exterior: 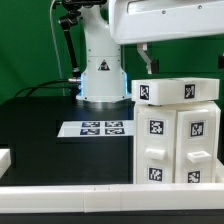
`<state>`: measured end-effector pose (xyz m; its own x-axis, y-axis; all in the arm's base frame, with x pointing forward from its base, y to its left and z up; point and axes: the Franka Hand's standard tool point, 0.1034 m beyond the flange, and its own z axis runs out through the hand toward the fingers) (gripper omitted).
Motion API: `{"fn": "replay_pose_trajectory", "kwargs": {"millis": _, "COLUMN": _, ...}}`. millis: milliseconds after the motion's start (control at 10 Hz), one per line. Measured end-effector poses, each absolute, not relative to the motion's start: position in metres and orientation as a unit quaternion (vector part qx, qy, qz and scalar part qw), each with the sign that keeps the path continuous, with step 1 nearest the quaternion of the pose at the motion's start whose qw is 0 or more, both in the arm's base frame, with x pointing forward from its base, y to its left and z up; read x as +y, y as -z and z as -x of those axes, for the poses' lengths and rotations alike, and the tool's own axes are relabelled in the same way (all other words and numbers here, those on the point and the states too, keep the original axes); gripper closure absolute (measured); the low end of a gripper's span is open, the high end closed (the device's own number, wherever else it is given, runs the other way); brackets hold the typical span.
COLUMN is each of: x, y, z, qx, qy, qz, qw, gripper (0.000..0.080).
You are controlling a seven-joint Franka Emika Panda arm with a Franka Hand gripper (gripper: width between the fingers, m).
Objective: Assemble cabinet
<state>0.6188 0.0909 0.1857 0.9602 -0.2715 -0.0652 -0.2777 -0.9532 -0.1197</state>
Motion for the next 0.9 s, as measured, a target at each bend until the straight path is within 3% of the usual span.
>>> {"fn": "replay_pose_trajectory", "kwargs": {"millis": 400, "x": 0.0895, "y": -0.1848, "z": -0.6191, "qx": -0.002, "qy": -0.015, "qz": 0.998, "qw": 0.066, "gripper": 0.0003}}
{"fn": "replay_pose_trajectory", "kwargs": {"millis": 900, "x": 0.0908, "y": -0.1851, "z": -0.6221, "qx": -0.304, "qy": 0.011, "qz": 0.951, "qw": 0.058, "gripper": 0.0003}}
